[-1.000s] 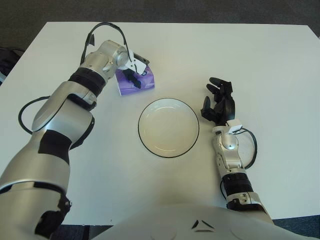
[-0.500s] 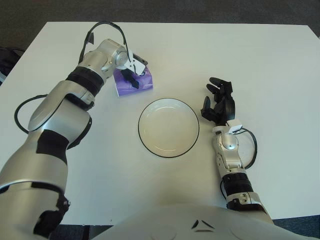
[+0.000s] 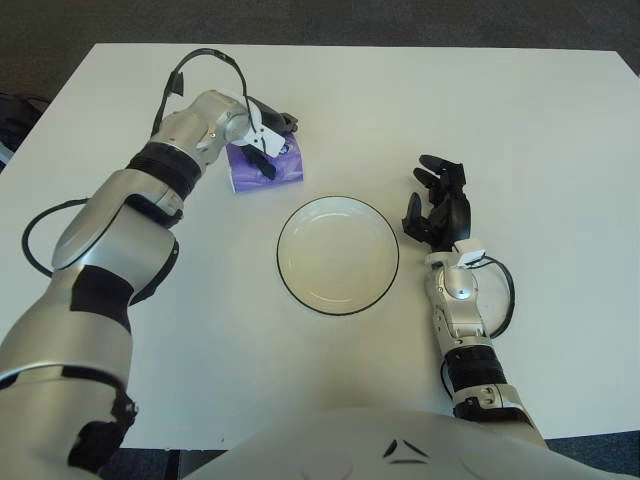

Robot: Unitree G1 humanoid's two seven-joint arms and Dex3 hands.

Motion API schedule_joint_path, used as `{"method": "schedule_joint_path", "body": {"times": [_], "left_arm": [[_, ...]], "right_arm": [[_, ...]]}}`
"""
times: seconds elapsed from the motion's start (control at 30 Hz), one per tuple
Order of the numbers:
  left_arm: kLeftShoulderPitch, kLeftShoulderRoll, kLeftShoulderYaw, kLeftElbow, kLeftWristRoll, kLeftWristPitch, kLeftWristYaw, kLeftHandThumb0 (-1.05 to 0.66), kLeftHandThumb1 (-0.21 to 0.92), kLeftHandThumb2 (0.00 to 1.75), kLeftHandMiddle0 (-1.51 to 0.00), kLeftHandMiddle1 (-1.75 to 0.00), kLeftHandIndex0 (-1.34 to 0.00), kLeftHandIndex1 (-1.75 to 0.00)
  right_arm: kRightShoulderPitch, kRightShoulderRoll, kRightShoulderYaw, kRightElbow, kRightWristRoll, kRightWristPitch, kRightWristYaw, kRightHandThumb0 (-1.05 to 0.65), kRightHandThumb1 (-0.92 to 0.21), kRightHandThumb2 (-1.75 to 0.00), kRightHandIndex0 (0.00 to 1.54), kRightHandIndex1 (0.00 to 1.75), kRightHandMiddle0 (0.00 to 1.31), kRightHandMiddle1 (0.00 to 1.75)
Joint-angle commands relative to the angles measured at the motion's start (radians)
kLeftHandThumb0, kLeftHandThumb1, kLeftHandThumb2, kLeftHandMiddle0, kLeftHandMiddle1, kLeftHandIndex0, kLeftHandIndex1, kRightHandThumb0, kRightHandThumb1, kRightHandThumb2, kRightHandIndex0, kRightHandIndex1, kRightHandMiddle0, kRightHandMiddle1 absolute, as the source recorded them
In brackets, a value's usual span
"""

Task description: Put the tissue paper into the plate.

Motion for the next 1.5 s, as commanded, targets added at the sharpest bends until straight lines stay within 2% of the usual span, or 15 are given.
{"method": "schedule_joint_path", "body": {"times": [0.0, 0.17, 0.37, 0.47, 0.63, 0.77, 1.03, 1.07, 1.1, 1.13, 1.17, 1.3, 1.47], "left_arm": [[0.159, -0.029, -0.029, 0.084, 0.055, -0.025, 0.206, -0.46, 0.61, 0.69, -0.56, -0.6, -0.53, -1.47], [0.176, -0.039, -0.012, 0.103, 0.043, -0.035, 0.337, -0.42, 0.54, 0.84, -0.57, -0.73, -0.6, -1.49], [0.202, -0.063, 0.018, 0.136, 0.021, -0.054, 0.494, -0.42, 0.53, 0.89, -0.61, -1.01, -0.59, -1.54], [0.211, -0.074, 0.021, 0.152, 0.025, -0.053, 0.555, -0.14, 0.39, 1.08, -0.69, -1.34, -0.53, -1.56], [0.212, -0.089, 0.017, 0.183, 0.034, -0.057, 0.629, -0.03, 0.28, 1.26, -0.71, -1.62, -0.53, -1.54], [0.209, -0.098, 0.007, 0.204, 0.046, -0.059, 0.69, -0.01, 0.25, 1.37, -0.6, -1.71, -0.56, -1.68], [0.213, -0.114, 0.014, 0.233, 0.047, -0.056, 0.805, -0.01, 0.23, 1.42, -0.57, -1.74, -0.56, -1.73], [0.213, -0.116, 0.017, 0.237, 0.045, -0.056, 0.816, -0.01, 0.19, 1.44, -0.62, -1.74, -0.61, -1.66], [0.213, -0.119, 0.023, 0.244, 0.039, -0.057, 0.828, -0.01, 0.11, 1.49, -0.7, -1.75, -0.69, -1.56], [0.213, -0.122, 0.027, 0.249, 0.035, -0.058, 0.837, -0.01, 0.04, 1.56, -0.77, -1.75, -0.74, -1.54], [0.213, -0.126, 0.034, 0.256, 0.027, -0.063, 0.844, -0.01, 0.01, 1.59, -0.8, -1.75, -0.76, -1.54], [0.207, -0.134, 0.052, 0.276, 0.009, -0.077, 0.853, -0.01, -0.07, 1.71, -0.88, -1.75, -0.77, -1.6], [0.171, -0.126, 0.07, 0.286, -0.008, -0.103, 0.829, -0.01, -0.08, 1.74, -0.89, -1.75, -0.73, -1.67]], "right_arm": [[0.178, 0.017, -0.019, 0.236, 0.008, -0.014, -0.01, -0.25, -0.58, -1.03, 0.45, 0.97, 0.09, 1.2], [0.179, 0.016, -0.02, 0.233, 0.007, -0.012, -0.009, -0.24, -0.56, -1.06, 0.46, 1.01, 0.11, 1.23], [0.18, 0.015, -0.024, 0.232, -0.001, -0.014, -0.02, -0.27, -0.57, -1.06, 0.45, 1.03, 0.16, 1.28], [0.179, 0.014, -0.024, 0.233, -0.004, -0.016, -0.024, -0.29, -0.58, -1.04, 0.44, 1.02, 0.19, 1.29], [0.18, 0.014, -0.023, 0.231, -0.004, -0.016, -0.024, -0.28, -0.58, -1.03, 0.45, 1.01, 0.19, 1.28], [0.181, 0.015, -0.021, 0.227, -0.004, -0.013, -0.023, -0.27, -0.58, -1.03, 0.46, 1.01, 0.2, 1.26], [0.186, 0.013, -0.019, 0.222, -0.004, -0.012, -0.019, -0.29, -0.59, -1.01, 0.48, 1.01, 0.22, 1.26], [0.186, 0.012, -0.019, 0.222, -0.003, -0.013, -0.018, -0.16, -0.63, -0.91, 0.47, 1.12, 0.22, 1.26], [0.187, 0.013, -0.019, 0.221, -0.003, -0.013, -0.018, 0.02, -0.74, -0.7, 0.44, 1.26, 0.22, 1.28], [0.187, 0.012, -0.019, 0.221, -0.003, -0.014, -0.018, 0.14, -0.8, -0.57, 0.44, 1.35, 0.22, 1.28], [0.188, 0.013, -0.019, 0.221, -0.003, -0.013, -0.018, 0.18, -0.82, -0.52, 0.44, 1.38, 0.22, 1.28], [0.191, 0.014, -0.018, 0.216, -0.003, -0.008, -0.018, 0.31, -0.86, -0.41, 0.44, 1.47, 0.23, 1.28], [0.197, 0.016, -0.016, 0.206, -0.003, 0.0, -0.02, 0.35, -0.84, -0.43, 0.45, 1.5, 0.23, 1.27]]}}
